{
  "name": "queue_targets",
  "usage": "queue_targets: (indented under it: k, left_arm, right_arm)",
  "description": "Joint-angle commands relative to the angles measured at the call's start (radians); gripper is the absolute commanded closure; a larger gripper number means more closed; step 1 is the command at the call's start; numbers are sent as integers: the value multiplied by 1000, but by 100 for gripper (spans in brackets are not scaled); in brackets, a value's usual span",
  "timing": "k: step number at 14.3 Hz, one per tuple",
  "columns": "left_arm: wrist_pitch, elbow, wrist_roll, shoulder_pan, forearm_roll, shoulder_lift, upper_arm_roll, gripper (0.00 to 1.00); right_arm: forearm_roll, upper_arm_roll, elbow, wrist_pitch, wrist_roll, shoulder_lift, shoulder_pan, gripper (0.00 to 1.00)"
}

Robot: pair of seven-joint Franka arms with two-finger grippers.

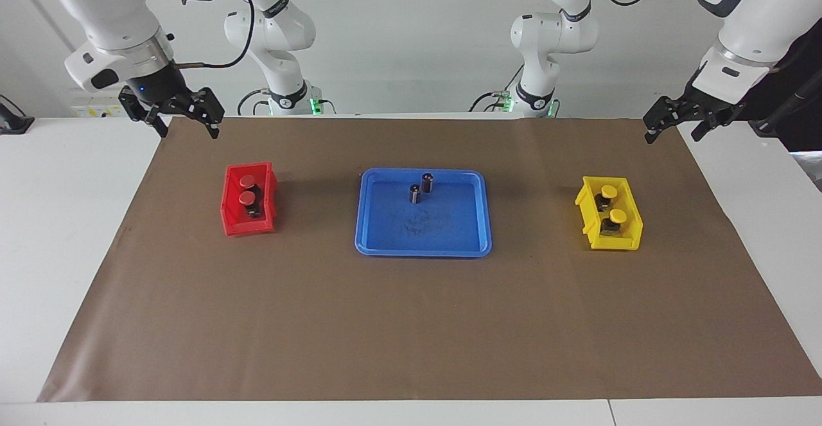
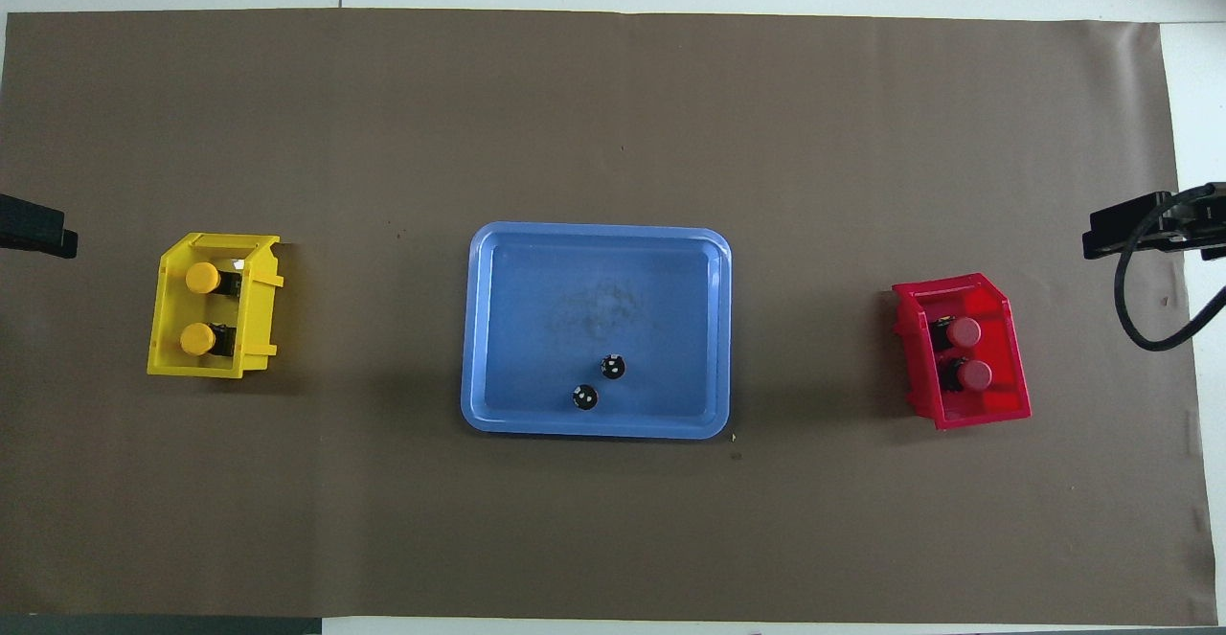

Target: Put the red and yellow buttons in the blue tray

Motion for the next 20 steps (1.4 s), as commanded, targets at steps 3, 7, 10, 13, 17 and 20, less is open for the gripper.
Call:
queue_targets:
  k: [3,7,10,13,17,20]
  left_arm:
    - [12,-7,7,11,12,-9,0,0]
    - [32,-36,8,13,12,-26,0,0]
    - [40,-34,5,20,12,-23,-2,0]
    - [31,-54,-10,11,12,-29,-3,0]
    - [99,-141,-25,20,9,-71,-3,0]
    - [174,-232,-22,20,9,-111,-3,0]
  right_arm:
    - [14,4,3,-12,4,1,-12,0]
    - [14,4,-4,-7,5,-3,-4,0]
    - [14,4,-26,-1,10,-11,-4,0]
    - [14,4,-47,7,4,-20,-4,0]
    - [14,3,-171,138,-27,-55,-17,0]
    - [14,3,-354,316,-50,-90,-4,1]
